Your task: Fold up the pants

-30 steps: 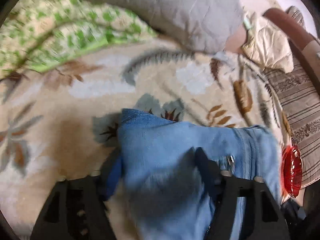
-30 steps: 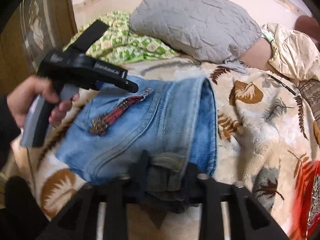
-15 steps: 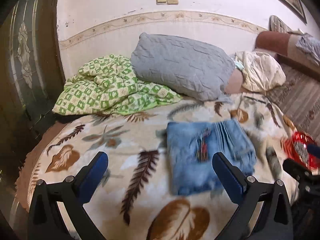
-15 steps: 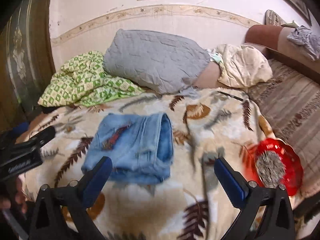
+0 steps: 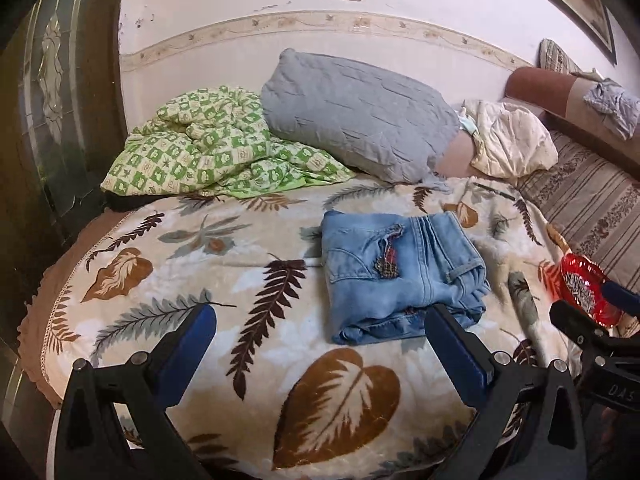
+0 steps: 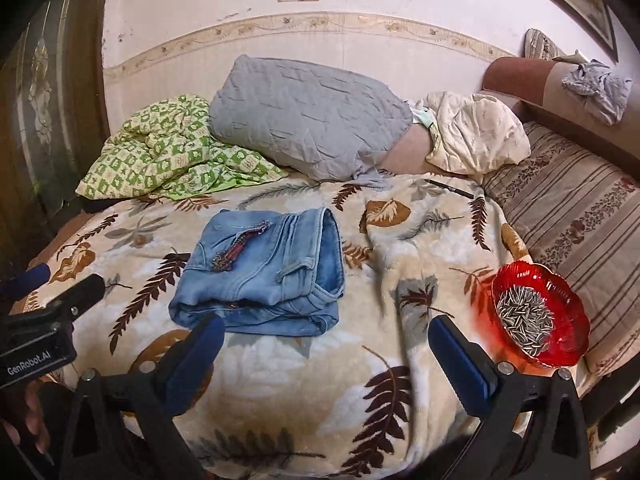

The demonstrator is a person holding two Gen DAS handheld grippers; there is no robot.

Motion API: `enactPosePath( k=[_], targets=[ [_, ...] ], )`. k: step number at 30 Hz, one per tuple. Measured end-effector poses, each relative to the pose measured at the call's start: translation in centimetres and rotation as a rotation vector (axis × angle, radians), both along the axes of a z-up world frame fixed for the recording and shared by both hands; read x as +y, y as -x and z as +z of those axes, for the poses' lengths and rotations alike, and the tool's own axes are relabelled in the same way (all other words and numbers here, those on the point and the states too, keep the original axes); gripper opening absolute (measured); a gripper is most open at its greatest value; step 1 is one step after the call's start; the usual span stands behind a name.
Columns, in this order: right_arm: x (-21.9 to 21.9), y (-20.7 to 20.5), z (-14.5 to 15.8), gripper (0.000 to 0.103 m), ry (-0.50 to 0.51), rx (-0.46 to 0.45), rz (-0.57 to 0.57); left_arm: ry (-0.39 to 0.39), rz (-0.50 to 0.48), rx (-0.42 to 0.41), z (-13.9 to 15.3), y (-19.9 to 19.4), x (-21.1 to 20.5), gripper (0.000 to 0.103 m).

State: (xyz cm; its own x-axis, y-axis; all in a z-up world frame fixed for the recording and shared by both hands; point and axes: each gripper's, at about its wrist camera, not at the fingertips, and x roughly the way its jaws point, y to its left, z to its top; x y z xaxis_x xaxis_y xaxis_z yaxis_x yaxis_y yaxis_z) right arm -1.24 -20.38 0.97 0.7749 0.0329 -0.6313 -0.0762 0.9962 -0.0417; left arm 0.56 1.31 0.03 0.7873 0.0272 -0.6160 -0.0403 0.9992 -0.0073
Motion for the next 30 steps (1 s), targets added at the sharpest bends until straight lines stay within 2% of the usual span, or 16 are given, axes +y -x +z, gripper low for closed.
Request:
enactPosePath(
  k=[12,30],
  targets=[
    [-0.22,-0.13,-0.01,0.103,-0.002,0.004,-0.002,-0.014,-0.007,0.013,0.06,-0.04,-0.39,0.103],
    [-0.17,-0.45,0.04,0.103,-0.009,0.009,-0.001,0.006,-0.003,0.019,0.05,-0.07,-0.13,0.103]
  ],
)
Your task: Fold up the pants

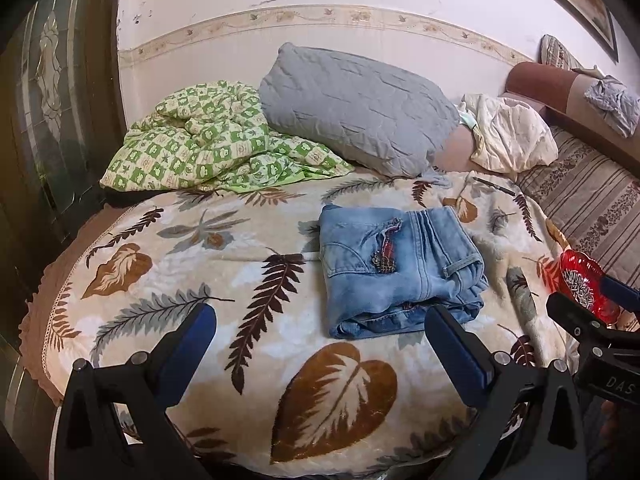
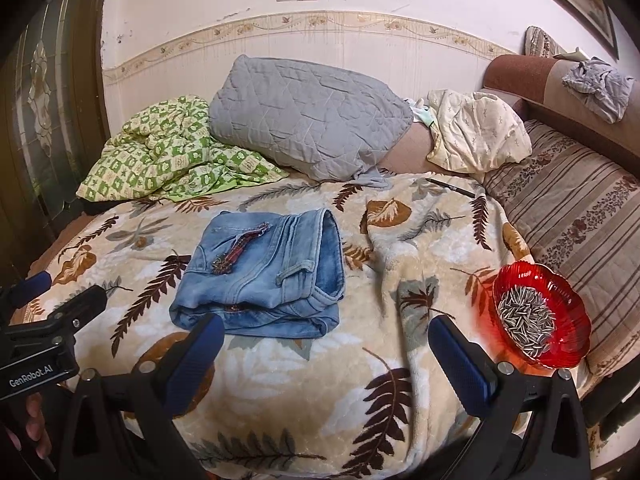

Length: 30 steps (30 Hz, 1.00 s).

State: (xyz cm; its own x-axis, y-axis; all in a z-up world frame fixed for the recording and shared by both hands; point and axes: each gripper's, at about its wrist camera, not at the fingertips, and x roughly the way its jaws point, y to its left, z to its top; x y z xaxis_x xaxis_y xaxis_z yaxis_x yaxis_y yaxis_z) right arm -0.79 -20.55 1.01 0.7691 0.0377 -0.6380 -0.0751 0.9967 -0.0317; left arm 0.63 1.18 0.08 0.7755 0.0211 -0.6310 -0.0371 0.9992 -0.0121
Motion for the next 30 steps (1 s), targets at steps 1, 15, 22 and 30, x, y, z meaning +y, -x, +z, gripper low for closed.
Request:
enactPosePath(
  k=[1,15,22,30],
  targets=[
    [0.0,0.0,0.0,0.103,0.0,0.0,0.0,-0.002,-0.001,0.001,-0.01,-0.06,0.05,0.103],
    [0.01,-0.07,-0.19,0.103,-0.004,0.006,-0.008,-0.004,0.004,-0.001,0.1,0.34,-0.67,0.103],
    [0.03,-0.04,-0.29,0.103,-0.005,0.008,-0.008,0.01,0.001,0.002,0.11,0.37,-0.55,0.103],
    [0.06,-0.02,-0.39,0.103,-0.003,0.009,-0.008,0.006,0.016,0.002,0.17,0.6,-0.88,0.103]
  ],
)
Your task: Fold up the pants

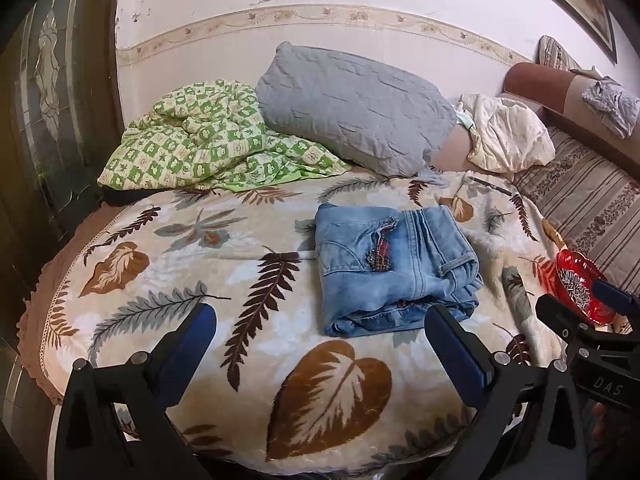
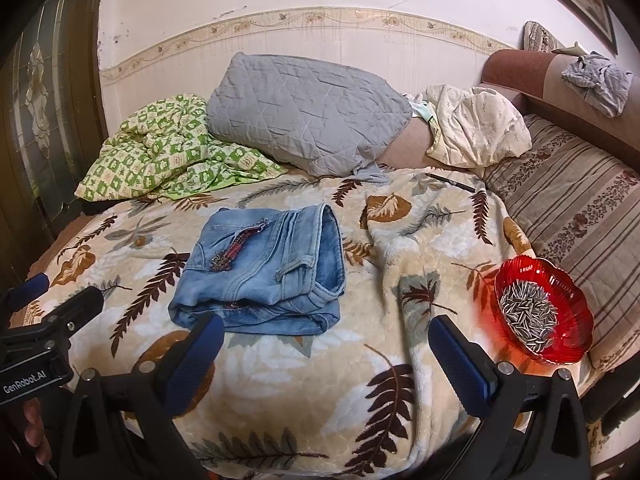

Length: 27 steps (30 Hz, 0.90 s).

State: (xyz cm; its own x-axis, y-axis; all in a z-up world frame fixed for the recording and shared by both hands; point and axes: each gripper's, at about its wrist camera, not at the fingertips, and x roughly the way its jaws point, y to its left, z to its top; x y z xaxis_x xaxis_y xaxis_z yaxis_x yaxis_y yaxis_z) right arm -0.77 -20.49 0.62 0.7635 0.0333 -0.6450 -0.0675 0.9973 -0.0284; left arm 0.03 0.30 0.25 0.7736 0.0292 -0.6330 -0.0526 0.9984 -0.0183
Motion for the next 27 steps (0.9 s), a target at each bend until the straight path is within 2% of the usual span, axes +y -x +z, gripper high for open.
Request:
enactPosePath(
  k=[27],
  targets=[
    [-0.19,-0.05,-0.08,0.103,-0.003,0.002,-0.002,0.0,-0.004,0.0,-0.08,-0.05,0.14,0.103]
  ],
)
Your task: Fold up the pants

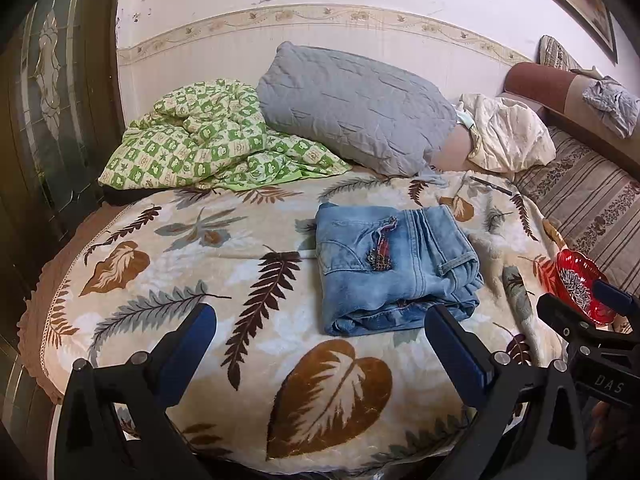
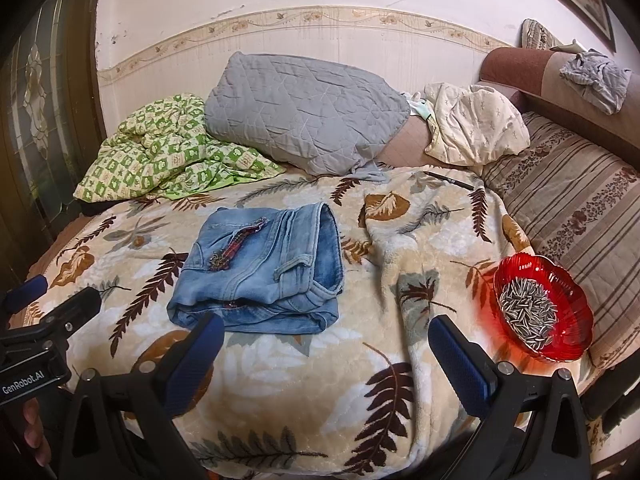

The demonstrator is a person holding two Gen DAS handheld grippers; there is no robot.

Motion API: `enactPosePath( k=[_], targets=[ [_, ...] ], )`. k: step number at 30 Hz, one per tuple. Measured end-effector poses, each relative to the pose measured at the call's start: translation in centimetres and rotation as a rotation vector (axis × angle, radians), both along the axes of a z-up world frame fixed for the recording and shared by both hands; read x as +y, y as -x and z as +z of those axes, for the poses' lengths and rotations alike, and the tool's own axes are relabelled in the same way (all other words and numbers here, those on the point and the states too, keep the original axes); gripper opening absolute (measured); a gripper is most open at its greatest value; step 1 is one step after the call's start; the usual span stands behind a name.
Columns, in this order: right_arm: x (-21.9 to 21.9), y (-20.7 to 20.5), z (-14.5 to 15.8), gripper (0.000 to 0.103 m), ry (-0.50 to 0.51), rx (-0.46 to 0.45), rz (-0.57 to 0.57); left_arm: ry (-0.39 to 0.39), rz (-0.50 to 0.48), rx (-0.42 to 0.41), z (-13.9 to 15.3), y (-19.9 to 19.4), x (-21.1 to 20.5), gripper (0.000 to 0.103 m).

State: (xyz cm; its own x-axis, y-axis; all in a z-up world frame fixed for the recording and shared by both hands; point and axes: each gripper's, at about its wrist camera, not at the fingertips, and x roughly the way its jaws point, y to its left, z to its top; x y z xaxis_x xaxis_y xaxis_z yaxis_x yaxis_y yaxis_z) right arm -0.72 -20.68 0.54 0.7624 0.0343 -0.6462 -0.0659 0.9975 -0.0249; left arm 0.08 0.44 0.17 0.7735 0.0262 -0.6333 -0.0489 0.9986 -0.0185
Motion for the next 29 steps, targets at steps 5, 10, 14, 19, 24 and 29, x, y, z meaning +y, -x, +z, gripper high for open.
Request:
enactPosePath(
  k=[5,10,14,19,24,29],
  targets=[
    [0.01,-0.01,0.0,0.103,0.003,-0.001,-0.001,-0.001,0.001,0.0,0.02,0.03,-0.03,0.103],
    [0.06,0.06,-0.14,0.103,0.002,0.0,-0.005,0.0,0.001,0.0,0.0,0.06,-0.07,0.103],
    [0.05,0.1,-0.24,0.103,0.002,0.0,-0.007,-0.001,0.001,0.001,-0.03,0.0,-0.06,0.103],
    [0.1,0.09,-0.21,0.103,0.003,0.002,-0.008,-0.003,0.003,0.001,-0.02,0.06,-0.07,0.103],
    [0.16,0.06,-0.13,0.103,0.002,0.002,-0.009,0.011,-0.003,-0.012,-0.05,0.2,-0.01,0.103],
    [0.13,0.07,-0.42,0.103,0.012,0.008,-0.013,0.028,-0.014,-0.009,-0.06,0.16,0.07,0.103]
  ],
)
